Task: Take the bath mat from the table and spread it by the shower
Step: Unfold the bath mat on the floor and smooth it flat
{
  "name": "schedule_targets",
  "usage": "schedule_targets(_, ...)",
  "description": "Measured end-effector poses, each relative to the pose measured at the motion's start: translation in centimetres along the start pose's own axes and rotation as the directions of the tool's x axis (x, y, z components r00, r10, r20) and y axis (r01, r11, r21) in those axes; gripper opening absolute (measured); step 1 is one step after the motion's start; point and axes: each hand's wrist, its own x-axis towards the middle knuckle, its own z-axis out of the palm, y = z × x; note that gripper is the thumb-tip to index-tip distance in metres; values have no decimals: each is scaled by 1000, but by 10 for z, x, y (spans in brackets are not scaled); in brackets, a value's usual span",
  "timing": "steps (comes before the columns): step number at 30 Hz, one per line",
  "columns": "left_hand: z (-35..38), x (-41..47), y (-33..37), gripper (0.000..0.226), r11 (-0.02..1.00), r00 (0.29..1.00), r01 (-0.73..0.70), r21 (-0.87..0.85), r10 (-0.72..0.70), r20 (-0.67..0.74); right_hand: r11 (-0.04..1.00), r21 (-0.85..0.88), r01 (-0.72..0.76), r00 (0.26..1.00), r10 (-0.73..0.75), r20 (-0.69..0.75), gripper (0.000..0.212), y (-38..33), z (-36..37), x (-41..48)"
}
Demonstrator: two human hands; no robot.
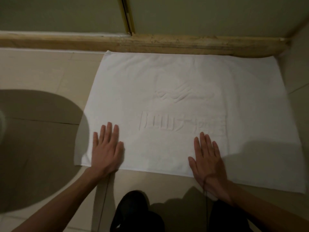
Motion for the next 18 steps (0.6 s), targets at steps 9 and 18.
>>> schedule_targets(9, -3, -15, -84, 66, 994, 996, 87, -70, -86, 6, 1000, 10, -3, 1000, 3, 4, 71, 0, -1, 0)
schedule_targets(18, -12, -10, -70, 75, 987, 996, 90, -136, -89, 17, 999, 48, -20, 1000, 20, 2, 71, -5, -6, -1)
